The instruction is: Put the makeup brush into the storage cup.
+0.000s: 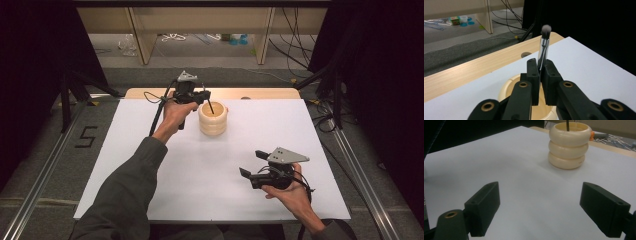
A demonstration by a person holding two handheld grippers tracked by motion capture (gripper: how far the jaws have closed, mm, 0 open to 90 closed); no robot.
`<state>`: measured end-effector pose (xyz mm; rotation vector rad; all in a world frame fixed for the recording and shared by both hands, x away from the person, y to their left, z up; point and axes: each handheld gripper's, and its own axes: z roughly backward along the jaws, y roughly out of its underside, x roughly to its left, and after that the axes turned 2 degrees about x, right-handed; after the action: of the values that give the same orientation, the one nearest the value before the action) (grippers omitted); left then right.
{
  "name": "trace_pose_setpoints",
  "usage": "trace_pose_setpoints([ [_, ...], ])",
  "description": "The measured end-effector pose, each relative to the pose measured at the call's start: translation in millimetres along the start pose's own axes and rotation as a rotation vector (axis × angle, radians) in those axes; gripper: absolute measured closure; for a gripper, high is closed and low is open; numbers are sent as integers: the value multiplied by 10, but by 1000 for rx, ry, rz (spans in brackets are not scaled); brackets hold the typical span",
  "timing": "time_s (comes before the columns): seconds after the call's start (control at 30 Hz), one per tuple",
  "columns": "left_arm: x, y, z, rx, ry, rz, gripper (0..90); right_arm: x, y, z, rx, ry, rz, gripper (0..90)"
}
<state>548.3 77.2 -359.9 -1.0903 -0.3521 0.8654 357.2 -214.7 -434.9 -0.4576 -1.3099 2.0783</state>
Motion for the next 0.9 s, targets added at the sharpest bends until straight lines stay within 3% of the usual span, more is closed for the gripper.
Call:
trace_pose_setpoints([
  [0.5,43,150,-109,20,-13,20,845,2,-1,-2,0,-2,0,175],
  [0.9,12,247,-212,38,-1,30,842,6,-1,-6,-2,-14,2,180],
])
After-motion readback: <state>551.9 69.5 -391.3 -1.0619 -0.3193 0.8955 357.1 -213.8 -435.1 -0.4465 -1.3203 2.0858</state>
